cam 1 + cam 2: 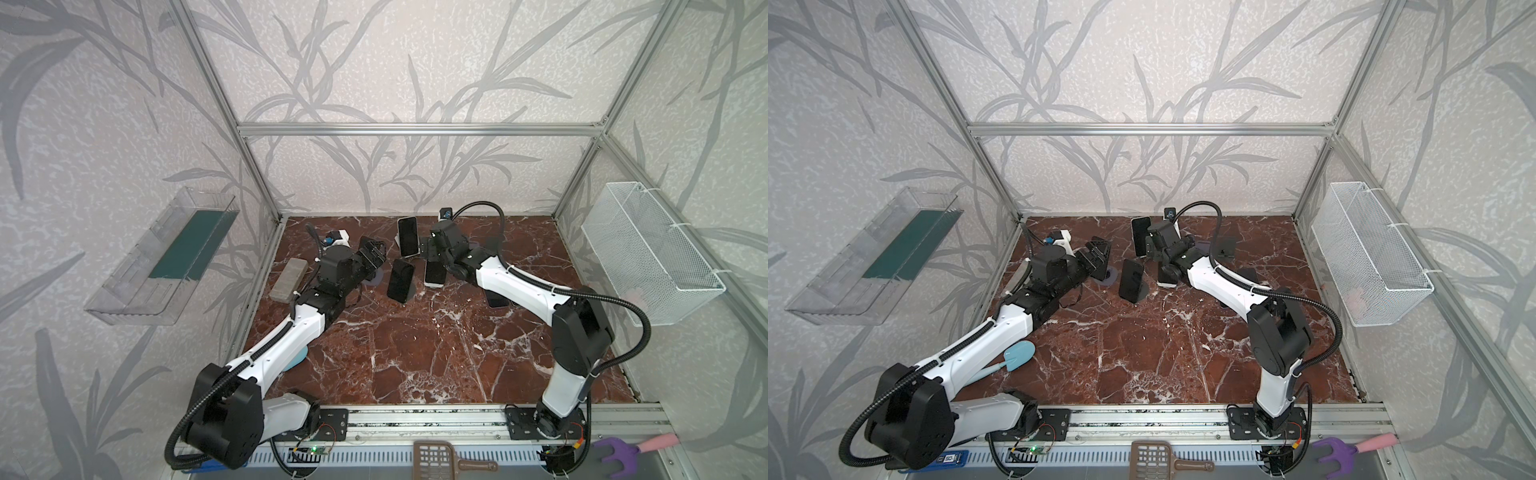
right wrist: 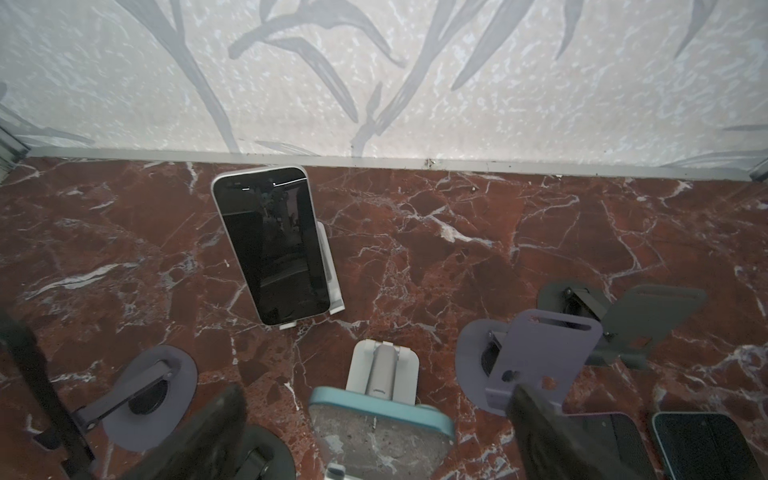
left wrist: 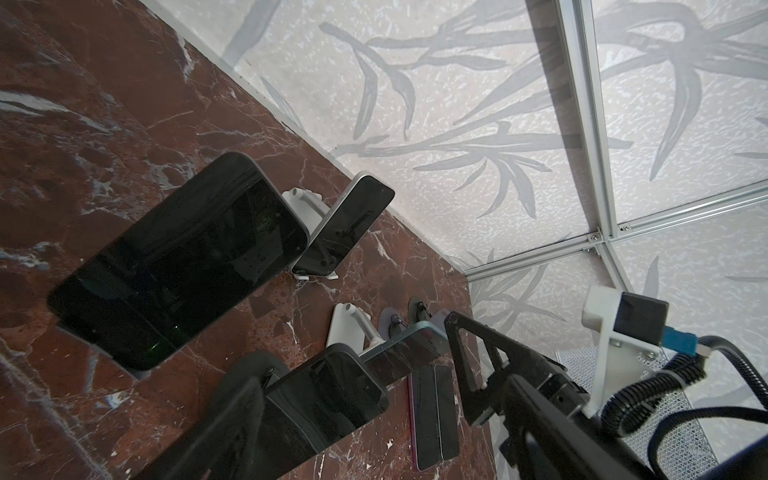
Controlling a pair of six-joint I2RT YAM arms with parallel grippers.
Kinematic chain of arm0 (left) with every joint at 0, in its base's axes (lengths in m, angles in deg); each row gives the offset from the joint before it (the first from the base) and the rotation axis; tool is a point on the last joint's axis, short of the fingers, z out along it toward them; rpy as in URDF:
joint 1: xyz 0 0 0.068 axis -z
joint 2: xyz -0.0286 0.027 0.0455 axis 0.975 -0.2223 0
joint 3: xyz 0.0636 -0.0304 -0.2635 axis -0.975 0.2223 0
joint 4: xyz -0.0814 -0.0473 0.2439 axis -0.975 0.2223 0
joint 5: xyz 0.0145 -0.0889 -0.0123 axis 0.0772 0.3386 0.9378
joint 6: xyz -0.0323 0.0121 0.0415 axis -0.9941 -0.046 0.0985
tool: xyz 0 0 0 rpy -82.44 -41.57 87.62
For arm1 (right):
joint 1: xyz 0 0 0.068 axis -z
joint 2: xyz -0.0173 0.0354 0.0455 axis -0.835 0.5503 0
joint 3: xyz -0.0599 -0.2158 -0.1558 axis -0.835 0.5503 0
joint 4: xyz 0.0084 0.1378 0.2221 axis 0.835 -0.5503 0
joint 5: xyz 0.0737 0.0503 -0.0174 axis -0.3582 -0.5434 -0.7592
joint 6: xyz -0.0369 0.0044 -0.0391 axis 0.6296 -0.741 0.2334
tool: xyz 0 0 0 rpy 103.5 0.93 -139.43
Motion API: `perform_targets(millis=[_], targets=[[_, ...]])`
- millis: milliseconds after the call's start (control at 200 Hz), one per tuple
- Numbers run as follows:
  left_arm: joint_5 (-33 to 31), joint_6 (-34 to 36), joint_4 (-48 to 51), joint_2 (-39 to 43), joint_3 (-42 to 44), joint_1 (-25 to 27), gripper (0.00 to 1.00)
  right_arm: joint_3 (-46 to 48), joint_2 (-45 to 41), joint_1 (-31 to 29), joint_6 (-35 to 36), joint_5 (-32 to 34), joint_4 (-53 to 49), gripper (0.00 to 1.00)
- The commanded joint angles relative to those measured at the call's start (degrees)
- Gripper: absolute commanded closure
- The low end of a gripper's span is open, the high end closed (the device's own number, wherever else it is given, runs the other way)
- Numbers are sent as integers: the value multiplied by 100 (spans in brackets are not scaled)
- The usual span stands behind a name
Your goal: Remove the phone from the phone stand
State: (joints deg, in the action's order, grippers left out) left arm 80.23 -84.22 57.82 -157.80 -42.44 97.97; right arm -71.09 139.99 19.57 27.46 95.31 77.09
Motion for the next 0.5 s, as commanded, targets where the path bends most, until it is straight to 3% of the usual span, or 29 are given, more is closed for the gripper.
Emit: perform_targets(millis=[0, 90, 195, 495], targets=[[99, -175, -100, -39, -152, -57, 9, -206, 59, 46, -214, -140, -400, 3], [171, -239, -141, -80, -145, -60, 10, -281, 157, 51, -292, -244, -441, 1], [297, -281, -243, -101, -140, -60, 17, -264, 208, 53, -277, -288, -336, 0], [369, -356, -284, -101, -129, -87, 17, -232, 416, 42, -513, -23, -183, 0]])
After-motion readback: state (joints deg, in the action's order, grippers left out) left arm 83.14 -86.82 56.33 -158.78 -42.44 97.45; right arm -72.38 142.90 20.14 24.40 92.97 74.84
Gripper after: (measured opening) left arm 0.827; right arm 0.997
